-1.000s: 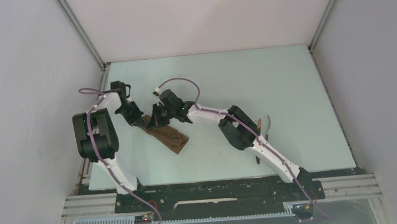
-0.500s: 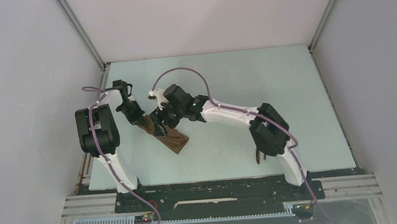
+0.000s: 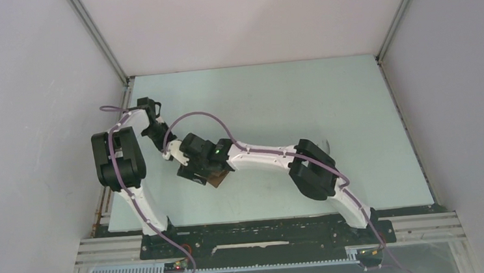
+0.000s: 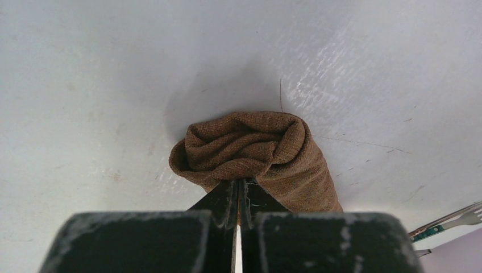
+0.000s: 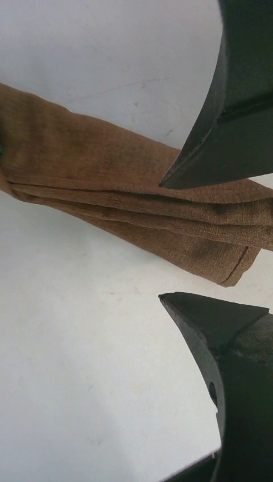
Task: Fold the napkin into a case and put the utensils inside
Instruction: Pick up the smaller rectangle-folded napkin from the center of the board.
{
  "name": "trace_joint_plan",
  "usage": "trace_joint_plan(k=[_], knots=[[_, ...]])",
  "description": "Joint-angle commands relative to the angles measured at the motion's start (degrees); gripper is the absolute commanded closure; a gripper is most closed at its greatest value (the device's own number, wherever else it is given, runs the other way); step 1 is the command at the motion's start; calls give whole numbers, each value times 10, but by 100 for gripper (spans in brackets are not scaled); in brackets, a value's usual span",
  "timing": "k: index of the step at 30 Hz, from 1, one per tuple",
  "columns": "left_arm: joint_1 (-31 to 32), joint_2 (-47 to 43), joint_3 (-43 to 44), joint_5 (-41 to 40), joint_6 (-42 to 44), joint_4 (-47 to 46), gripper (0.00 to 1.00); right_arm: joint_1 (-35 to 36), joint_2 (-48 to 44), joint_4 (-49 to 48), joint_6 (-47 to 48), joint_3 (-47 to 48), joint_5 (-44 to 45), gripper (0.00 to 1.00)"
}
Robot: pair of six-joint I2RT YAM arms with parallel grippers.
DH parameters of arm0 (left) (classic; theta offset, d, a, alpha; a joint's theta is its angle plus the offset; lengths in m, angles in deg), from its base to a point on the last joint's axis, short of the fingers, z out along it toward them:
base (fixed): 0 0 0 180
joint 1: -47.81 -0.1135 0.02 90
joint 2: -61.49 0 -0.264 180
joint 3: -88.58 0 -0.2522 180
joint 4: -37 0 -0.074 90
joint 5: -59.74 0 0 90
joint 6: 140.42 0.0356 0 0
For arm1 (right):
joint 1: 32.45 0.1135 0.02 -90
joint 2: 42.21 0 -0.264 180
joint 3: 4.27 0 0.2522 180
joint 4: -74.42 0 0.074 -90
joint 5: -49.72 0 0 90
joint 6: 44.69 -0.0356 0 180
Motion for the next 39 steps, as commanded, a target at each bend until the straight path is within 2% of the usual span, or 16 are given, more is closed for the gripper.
trace_joint_plan(k=[1,4,12,18,25,28,30,31,35,39], knots=[[0,12,-13,-19,14,-16,100,12,22,40,26,49,62,28],[0,12,-16,-18,14,-17,100,19,44,57,23,71,80,32],[0,10,-17,-18,13,-18,100,40,78,58,20,80,143,30],[0,8,-17,-20,13,-18,100,45,87,56,4,73,167,35],[0,-1,-17,-23,14,-17,100,51,114,55,-52,72,248,61],[0,-28,-21,-27,12,-23,99,51,121,45,-67,71,277,76],[0,-66,-25,-39,9,-27,94,51,117,40,-81,68,288,93],[0,-92,-28,-47,7,-29,89,52,109,30,-86,58,284,100],[0,-233,-32,-99,3,-28,72,47,37,3,-127,16,220,100],[-1,-347,-21,-123,-11,-18,67,-5,-51,-23,-244,-38,39,100]])
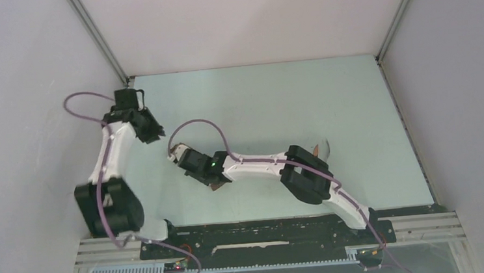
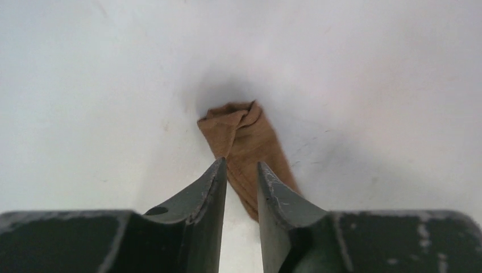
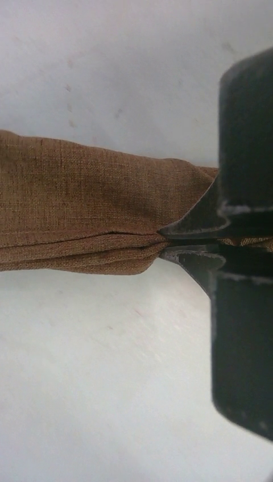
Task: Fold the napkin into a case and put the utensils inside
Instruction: Pick up the smaller rectangle-folded napkin from the center of the board, then turn over the smaller rectangle-folded napkin at the center of the board.
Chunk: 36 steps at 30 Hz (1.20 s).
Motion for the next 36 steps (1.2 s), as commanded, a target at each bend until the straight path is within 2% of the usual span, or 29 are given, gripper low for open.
trace_joint_plan(k=[1,4,6,8,10,12,16,19,22,27,30,32,35,36], knots=[[0,-147,25,-60,-14,-1,66,-59,-128,-51,-163,-54,-216,100],[0,-201,23,-59,-16,1,64,-124,-175,-158,-290,-143,-396,100],[1,-222,21,-47,-13,10,63,-172,-187,-310,-446,-246,-517,100],[4,-232,13,-24,-8,17,63,-211,-175,-468,-578,-321,-593,100],[11,-237,1,-3,-4,21,63,-240,-151,-597,-671,-374,-639,100],[25,-239,-12,8,-4,22,63,-261,-132,-677,-713,-410,-652,100],[79,-230,-43,28,0,6,63,-298,-125,-721,-710,-454,-652,100],[117,-212,-71,55,-16,-26,63,-321,-126,-715,-692,-474,-658,100],[126,-183,-102,123,-54,-89,63,-343,-135,-709,-675,-500,-656,100],[137,-81,-110,215,-115,-195,63,-386,-138,-691,-644,-520,-672,87],[151,-14,-82,234,-140,-231,64,-430,-154,-638,-603,-523,-692,74],[165,16,-68,246,-155,-253,64,-462,-203,-543,-524,-528,-678,60],[182,44,-61,256,-172,-288,64,-476,-301,-278,-310,-485,-589,41],[186,59,-59,259,-176,-295,63,-470,-328,-227,-272,-478,-560,37]])
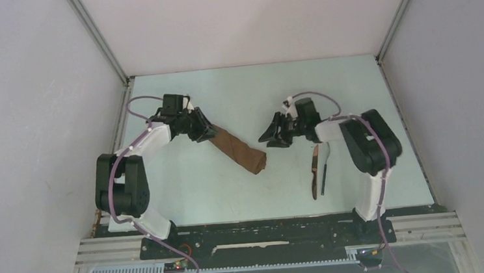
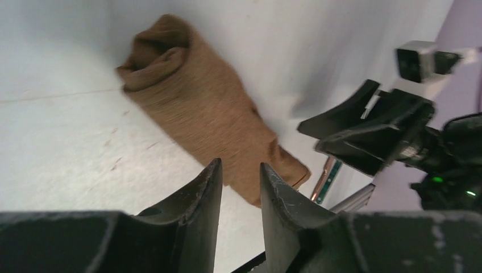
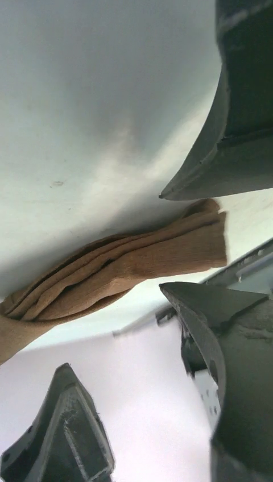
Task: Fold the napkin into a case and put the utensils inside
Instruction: Turn over the smaller rectangle-folded napkin at the center of the board, then rotate the smaller rectangle-folded napkin at the center of the board.
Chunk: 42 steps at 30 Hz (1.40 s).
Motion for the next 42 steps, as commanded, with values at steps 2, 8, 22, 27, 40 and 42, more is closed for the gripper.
trace_joint_plan(k=[2,8,22,27,40,42], knots=[[22,45,31,55,-50,-96,64,11,-186,308,281,48,112,35],[20,110,55,38,-47,-115,66,113,-216,248,246,39,54,35],[21,309,211,131,1,-110,64,58,-67,82,193,-23,11,38],[22,200,221,114,39,-36,59,68,-160,141,192,-6,18,33],[-2,223,132,73,-32,-93,60,107,12,-109,-41,129,-35,32],[-10,247,136,72,-34,-94,60,114,46,-122,-49,149,-36,32]])
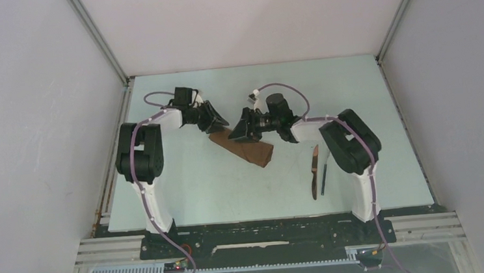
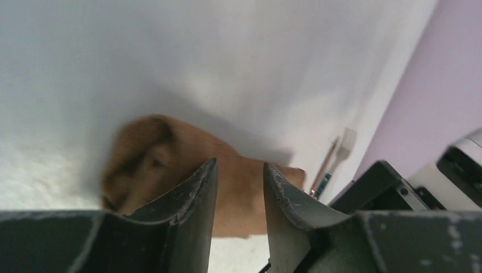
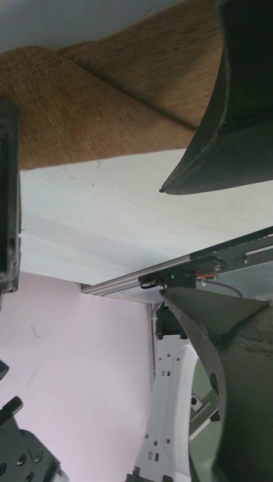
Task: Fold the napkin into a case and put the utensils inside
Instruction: Rotate the smaller rectangle-folded napkin at the center of the board.
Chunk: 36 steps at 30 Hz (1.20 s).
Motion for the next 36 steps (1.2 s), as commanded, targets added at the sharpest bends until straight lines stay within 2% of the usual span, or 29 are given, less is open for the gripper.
trace_joint_plan(k=[1,4,7,14,17,22,27,31,33,36], knots=[[-19,54,0,-20,-17,-15,59,22,73,-86,-71,44,-12,32],[-24,91,24,-27,-5,3,60,20,99,-71,-52,49,6,33],[-25,104,39,-5,-5,6,60,21,99,-5,-7,56,18,34],[-12,8,29,-6,12,18,59,34,8,109,54,58,26,32],[-11,-21,13,-27,16,16,58,38,-15,79,45,6,23,32],[-11,38,14,-27,12,17,58,26,-26,6,26,-103,34,33],[-10,63,18,-60,26,34,58,8,-35,20,57,-145,49,33],[1,30,35,-95,58,85,57,1,-87,121,117,-145,93,33],[3,16,36,-85,62,112,58,-15,-110,186,153,-133,111,33],[8,-51,26,-89,73,113,57,-11,-162,309,217,-111,167,32]])
